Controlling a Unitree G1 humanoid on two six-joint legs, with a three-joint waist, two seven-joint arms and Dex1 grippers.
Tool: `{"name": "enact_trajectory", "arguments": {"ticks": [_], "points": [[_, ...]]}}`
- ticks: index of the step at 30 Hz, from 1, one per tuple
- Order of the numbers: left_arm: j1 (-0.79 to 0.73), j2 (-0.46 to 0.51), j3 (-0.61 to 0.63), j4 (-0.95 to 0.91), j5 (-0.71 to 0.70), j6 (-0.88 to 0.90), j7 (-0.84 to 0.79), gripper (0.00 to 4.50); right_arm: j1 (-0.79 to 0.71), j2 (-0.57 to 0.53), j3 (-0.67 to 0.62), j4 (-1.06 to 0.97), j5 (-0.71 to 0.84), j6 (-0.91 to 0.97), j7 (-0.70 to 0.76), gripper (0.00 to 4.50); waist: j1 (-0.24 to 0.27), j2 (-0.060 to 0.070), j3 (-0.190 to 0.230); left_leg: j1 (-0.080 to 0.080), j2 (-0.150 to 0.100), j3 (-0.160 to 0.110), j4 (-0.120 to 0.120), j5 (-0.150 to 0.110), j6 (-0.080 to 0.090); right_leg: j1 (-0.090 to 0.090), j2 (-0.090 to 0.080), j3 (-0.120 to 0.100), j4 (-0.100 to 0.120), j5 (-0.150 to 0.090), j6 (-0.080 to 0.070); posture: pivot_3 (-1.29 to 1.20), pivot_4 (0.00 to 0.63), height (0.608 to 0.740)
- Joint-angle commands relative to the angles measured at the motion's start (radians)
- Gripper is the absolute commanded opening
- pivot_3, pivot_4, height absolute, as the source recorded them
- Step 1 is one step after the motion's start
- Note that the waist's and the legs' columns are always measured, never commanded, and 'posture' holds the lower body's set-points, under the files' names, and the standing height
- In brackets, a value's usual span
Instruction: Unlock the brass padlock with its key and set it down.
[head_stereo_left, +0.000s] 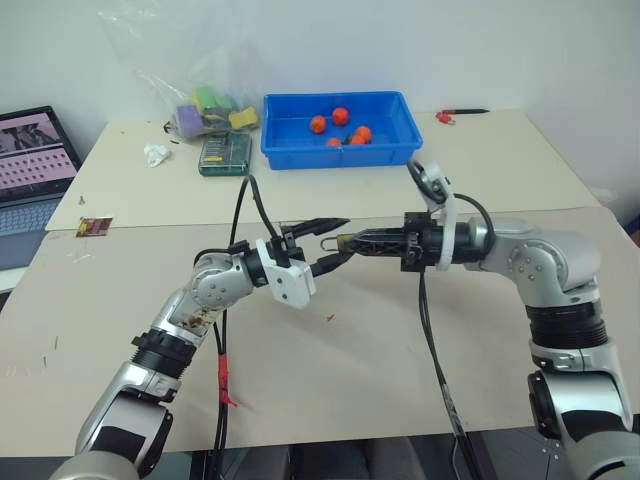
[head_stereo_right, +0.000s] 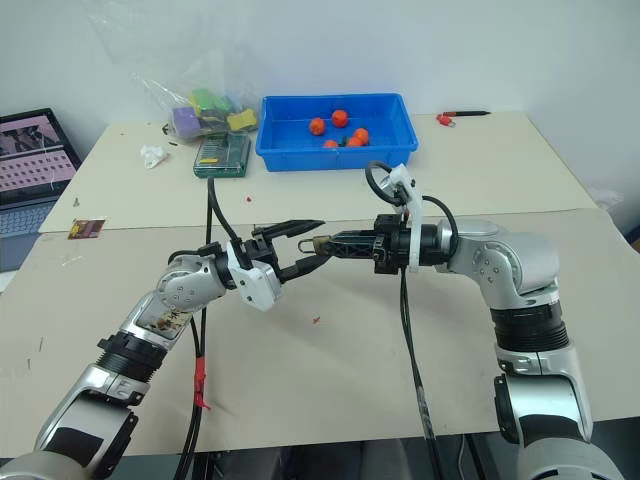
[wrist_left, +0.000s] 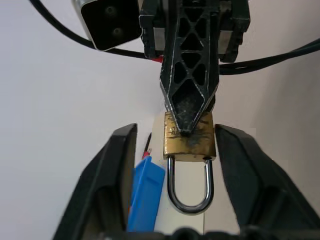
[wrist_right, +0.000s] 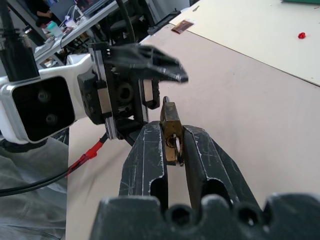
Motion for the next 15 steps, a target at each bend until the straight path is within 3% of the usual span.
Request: {"name": "enact_trajectory", "arguments": {"ticks": [1,2,8,12,15], "points": [[0.007,0.022,0.029,-0.001,-0.062,0.04,-0.047,4.21,-0.008,-0.014,-0.01,-0.027,-0.001,-0.023,0.021,0.1,0.0,0.0,0.0,0.0,0.0,0.0,0.0,0.0,0.0,0.0,0.0,0.0,0.0,0.0,0.0,0.0,0.15,0.74],[0.021,0.038,0.035,0.01,-0.088,0.065,-0.075,4.48,-0.008,-0.016,-0.01,-0.025,-0.004,-0.027,0.023,0.1,-0.001,0.0,0.0,0.0,0.0,0.0,0.0,0.0,0.0,0.0,0.0,0.0,0.0,0.0,0.0,0.0,0.15,0.74],[0.044,0.059,0.087,0.059,-0.236,0.256,-0.192,4.48,-0.014,-0.031,-0.023,-0.016,-0.01,-0.035,0.039,0.1,-0.004,0.0,0.0,0.0,0.0,0.0,0.0,0.0,0.001,0.0,0.0,0.0,0.0,0.0,0.0,0.0,0.15,0.74],[0.039,0.022,0.142,0.039,-0.409,0.523,-0.268,4.48,0.012,-0.042,-0.059,-0.081,0.031,-0.088,0.115,0.1,0.001,0.0,0.0,0.0,0.0,0.0,0.0,0.0,0.001,0.0,0.0,0.0,0.0,0.0,0.0,0.0,0.15,0.74],[0.046,0.0,0.168,-0.007,-0.501,0.693,-0.299,3.81,0.042,-0.048,-0.078,-0.107,0.053,-0.118,0.157,0.1,0.0,0.0,0.0,0.0,0.0,0.0,0.0,-0.001,0.001,0.0,0.0,0.0,0.0,0.0,0.0,0.0,0.15,0.74]]}}
